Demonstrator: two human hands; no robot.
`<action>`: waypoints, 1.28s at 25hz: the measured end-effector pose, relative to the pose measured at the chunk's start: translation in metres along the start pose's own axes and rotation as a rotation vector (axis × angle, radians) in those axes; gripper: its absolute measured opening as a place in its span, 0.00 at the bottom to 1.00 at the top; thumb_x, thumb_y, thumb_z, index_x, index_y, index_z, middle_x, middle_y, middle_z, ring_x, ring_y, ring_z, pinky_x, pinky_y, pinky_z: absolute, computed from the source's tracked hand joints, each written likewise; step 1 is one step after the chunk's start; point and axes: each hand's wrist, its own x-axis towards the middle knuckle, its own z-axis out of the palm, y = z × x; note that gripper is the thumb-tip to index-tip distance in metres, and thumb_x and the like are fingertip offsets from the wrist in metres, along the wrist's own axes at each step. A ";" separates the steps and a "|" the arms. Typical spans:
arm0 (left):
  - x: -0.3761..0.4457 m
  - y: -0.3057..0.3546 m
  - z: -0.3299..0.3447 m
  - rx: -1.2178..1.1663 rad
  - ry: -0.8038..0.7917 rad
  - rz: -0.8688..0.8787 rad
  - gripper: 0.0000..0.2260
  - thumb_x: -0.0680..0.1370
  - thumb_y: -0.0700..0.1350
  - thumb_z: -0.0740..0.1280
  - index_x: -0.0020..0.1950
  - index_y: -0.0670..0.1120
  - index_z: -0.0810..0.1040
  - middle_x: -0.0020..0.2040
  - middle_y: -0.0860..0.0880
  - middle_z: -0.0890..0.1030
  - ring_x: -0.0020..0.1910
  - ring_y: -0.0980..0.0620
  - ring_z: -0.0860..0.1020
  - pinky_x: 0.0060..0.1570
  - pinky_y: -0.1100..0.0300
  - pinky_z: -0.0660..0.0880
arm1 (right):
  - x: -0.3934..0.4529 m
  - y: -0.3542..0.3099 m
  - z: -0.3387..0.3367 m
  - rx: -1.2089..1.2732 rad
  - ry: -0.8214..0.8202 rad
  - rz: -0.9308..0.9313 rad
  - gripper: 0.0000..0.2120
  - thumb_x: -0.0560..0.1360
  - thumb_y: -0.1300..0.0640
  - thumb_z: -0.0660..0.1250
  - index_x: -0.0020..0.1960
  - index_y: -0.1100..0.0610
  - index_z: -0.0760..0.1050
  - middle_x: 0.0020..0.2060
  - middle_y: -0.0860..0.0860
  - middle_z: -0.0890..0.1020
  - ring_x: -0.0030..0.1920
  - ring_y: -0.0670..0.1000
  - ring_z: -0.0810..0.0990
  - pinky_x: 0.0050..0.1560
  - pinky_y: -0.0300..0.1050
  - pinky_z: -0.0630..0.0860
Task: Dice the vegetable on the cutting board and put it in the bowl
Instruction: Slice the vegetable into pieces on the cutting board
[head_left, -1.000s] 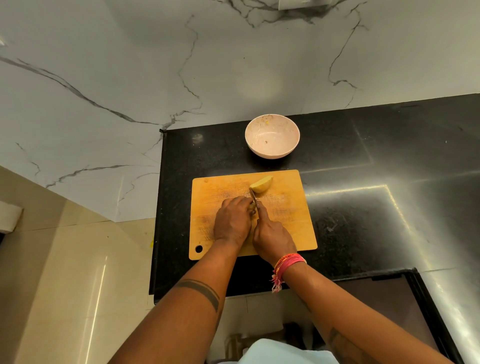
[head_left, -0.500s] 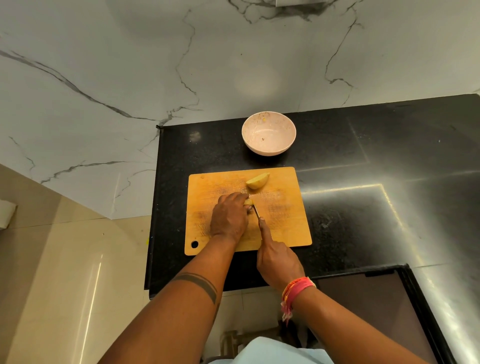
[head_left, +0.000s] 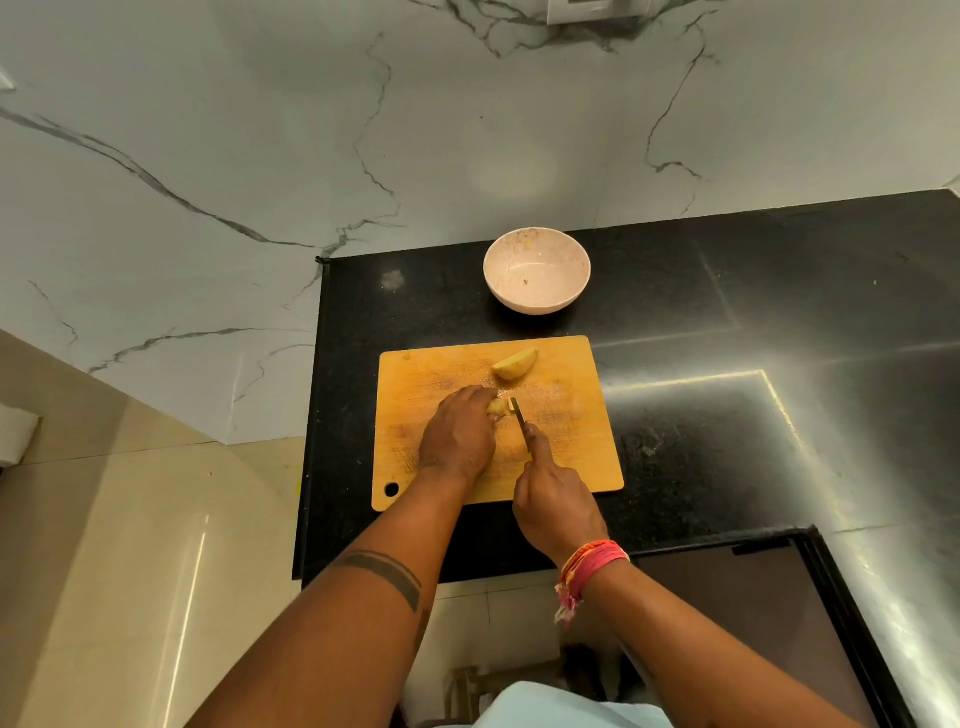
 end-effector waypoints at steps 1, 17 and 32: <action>0.000 -0.001 0.000 -0.003 -0.001 0.001 0.19 0.84 0.47 0.63 0.76 0.51 0.70 0.74 0.51 0.72 0.73 0.49 0.68 0.71 0.52 0.67 | 0.000 0.000 -0.001 -0.002 0.004 -0.006 0.29 0.82 0.56 0.51 0.82 0.47 0.48 0.38 0.56 0.81 0.35 0.58 0.78 0.34 0.50 0.71; -0.002 -0.004 0.004 -0.046 0.062 0.004 0.16 0.85 0.47 0.59 0.72 0.52 0.74 0.71 0.51 0.76 0.69 0.50 0.73 0.67 0.53 0.73 | 0.047 -0.029 0.002 -0.075 -0.065 -0.065 0.31 0.82 0.55 0.53 0.82 0.50 0.46 0.47 0.63 0.83 0.45 0.64 0.81 0.40 0.50 0.70; -0.003 -0.002 -0.002 -0.105 0.045 -0.050 0.16 0.82 0.47 0.65 0.70 0.53 0.73 0.65 0.52 0.78 0.64 0.50 0.76 0.59 0.53 0.74 | -0.015 0.003 -0.006 -0.091 -0.061 -0.043 0.30 0.82 0.56 0.52 0.82 0.45 0.49 0.32 0.52 0.78 0.29 0.53 0.75 0.29 0.47 0.64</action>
